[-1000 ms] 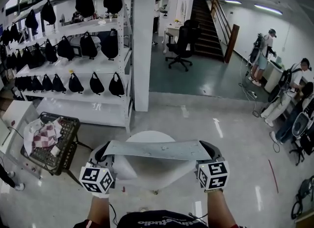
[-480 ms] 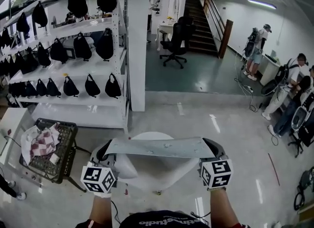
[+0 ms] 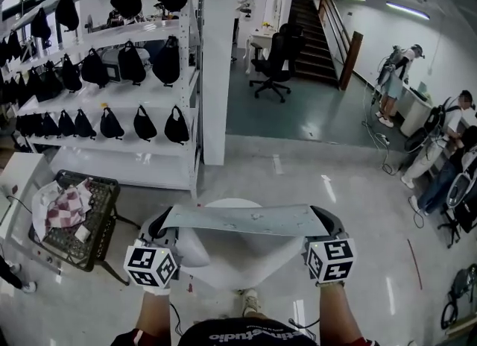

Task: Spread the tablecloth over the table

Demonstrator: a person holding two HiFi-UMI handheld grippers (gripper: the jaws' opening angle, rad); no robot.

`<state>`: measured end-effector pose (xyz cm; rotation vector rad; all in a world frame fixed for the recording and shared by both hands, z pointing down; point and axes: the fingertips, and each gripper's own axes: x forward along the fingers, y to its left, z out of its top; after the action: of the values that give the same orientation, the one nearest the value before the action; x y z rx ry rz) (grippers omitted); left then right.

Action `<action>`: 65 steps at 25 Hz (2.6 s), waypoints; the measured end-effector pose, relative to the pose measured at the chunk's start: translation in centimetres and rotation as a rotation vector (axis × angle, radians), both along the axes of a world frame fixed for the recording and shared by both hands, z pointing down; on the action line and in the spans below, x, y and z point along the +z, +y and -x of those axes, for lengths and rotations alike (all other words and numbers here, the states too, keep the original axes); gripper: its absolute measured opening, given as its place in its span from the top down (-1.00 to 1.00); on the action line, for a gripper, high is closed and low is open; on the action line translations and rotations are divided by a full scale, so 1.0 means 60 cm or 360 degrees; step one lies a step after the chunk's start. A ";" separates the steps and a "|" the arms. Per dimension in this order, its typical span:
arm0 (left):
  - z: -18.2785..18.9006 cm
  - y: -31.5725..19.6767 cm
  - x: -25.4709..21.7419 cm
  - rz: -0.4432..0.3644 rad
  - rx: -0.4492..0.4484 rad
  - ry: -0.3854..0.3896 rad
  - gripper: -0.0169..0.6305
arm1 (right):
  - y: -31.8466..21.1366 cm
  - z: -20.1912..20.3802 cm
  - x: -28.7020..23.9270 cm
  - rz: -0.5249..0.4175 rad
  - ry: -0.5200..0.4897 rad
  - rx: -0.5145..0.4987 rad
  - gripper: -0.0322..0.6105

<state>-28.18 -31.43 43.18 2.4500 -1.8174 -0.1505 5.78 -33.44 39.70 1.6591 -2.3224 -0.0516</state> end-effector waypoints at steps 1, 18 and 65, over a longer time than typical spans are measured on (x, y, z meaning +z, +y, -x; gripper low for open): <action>0.006 -0.004 0.001 0.0009 -0.0018 0.0006 0.89 | -0.008 0.007 -0.002 -0.0005 -0.0002 -0.0015 0.81; 0.005 -0.134 -0.044 -0.0035 -0.0147 -0.0084 0.89 | -0.178 0.011 -0.036 -0.0073 -0.0064 -0.0147 0.81; -0.023 -0.399 -0.018 0.0015 -0.0288 -0.0115 0.89 | -0.473 -0.019 0.071 0.0158 -0.0067 -0.0206 0.81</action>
<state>-26.79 -55.38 42.09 2.3106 -2.0634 -0.0659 6.90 -61.85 43.93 1.4754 -2.4192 0.0712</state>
